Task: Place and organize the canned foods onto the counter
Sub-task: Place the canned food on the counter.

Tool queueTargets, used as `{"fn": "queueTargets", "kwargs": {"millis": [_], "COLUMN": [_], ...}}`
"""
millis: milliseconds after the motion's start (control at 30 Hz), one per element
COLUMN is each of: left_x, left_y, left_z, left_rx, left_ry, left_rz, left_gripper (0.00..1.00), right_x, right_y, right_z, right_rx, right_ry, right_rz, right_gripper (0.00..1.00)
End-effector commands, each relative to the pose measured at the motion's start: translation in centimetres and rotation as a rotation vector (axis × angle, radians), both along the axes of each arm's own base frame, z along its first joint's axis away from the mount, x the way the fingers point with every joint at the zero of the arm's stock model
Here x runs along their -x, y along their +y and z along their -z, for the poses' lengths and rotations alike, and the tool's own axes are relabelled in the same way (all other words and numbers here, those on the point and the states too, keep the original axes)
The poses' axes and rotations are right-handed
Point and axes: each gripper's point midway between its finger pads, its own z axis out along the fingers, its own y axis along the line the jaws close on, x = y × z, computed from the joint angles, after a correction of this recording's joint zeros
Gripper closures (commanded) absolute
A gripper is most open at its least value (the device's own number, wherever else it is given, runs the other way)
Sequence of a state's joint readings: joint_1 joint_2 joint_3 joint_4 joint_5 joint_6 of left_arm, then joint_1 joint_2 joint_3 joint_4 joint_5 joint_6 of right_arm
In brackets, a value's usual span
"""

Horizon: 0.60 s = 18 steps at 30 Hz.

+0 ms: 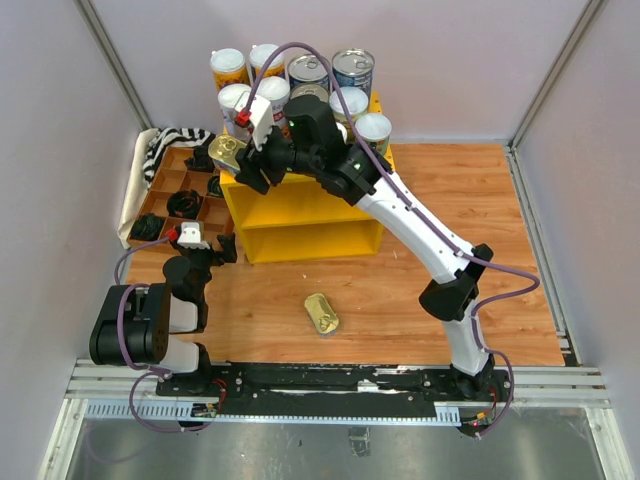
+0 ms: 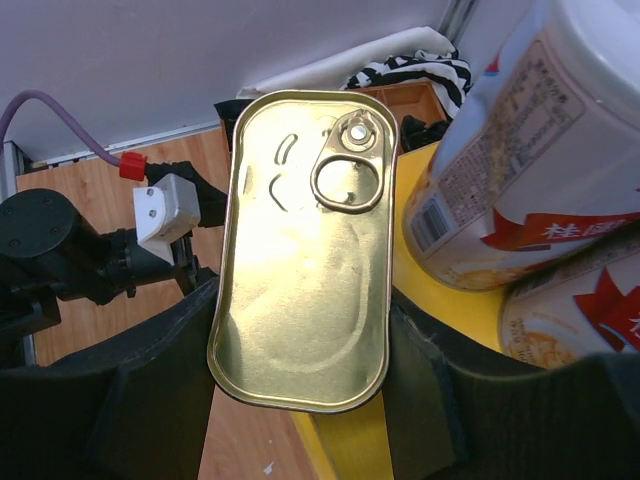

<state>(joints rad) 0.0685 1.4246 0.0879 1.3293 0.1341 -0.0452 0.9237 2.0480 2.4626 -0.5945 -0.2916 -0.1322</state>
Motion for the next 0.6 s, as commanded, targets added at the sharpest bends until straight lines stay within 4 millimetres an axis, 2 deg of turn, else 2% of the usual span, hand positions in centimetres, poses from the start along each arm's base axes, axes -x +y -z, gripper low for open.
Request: {"fn": "queueTargets", "kwargs": {"millis": [0,67,100,200,267,333,400,567], "left_x": [-0.35,-0.37,-0.35,-0.35,-0.35,-0.35,-0.35,-0.36], "left_y": [-0.15,-0.16,-0.19,-0.18,-0.17,-0.19,-0.14,-0.18], "left_z": [-0.9,-0.94,-0.88,-0.93,-0.87,-0.89,-0.89,-0.89], "left_rx": [-0.014,-0.014,-0.014,-0.015,-0.015,-0.015,-0.014,-0.015], "left_ry": [-0.032,-0.033,-0.032,-0.033,-0.031,-0.032,-0.032,-0.032], "left_rz": [0.008,0.009,0.009,0.009,0.009,0.009,0.008,0.009], "left_gripper": [0.0,0.0,0.0,0.0,0.0,0.0,0.0,0.0], "right_x": [-1.48,-1.78,-1.86,-1.73,-1.81,-1.8,-1.91,-1.47], "right_y": [-0.34,-0.46,-0.54,-0.55,-0.69,-0.73,-0.72,-0.7], "right_z": [-4.09,-4.14,-4.16,-4.11,-4.13,-4.16,-4.13,-4.69], "right_rx": [-0.116,-0.119,-0.121,-0.128,-0.13,-0.13,-0.13,-0.136], "right_ry": [-0.078,-0.077,-0.076,-0.076,-0.075,-0.074,-0.075,-0.094], "right_rz": [0.024,0.032,0.034,0.028,0.039,0.04,0.044,0.036], "right_gripper": [0.99,0.96,0.87,0.34,0.18,0.1,0.05,0.05]}}
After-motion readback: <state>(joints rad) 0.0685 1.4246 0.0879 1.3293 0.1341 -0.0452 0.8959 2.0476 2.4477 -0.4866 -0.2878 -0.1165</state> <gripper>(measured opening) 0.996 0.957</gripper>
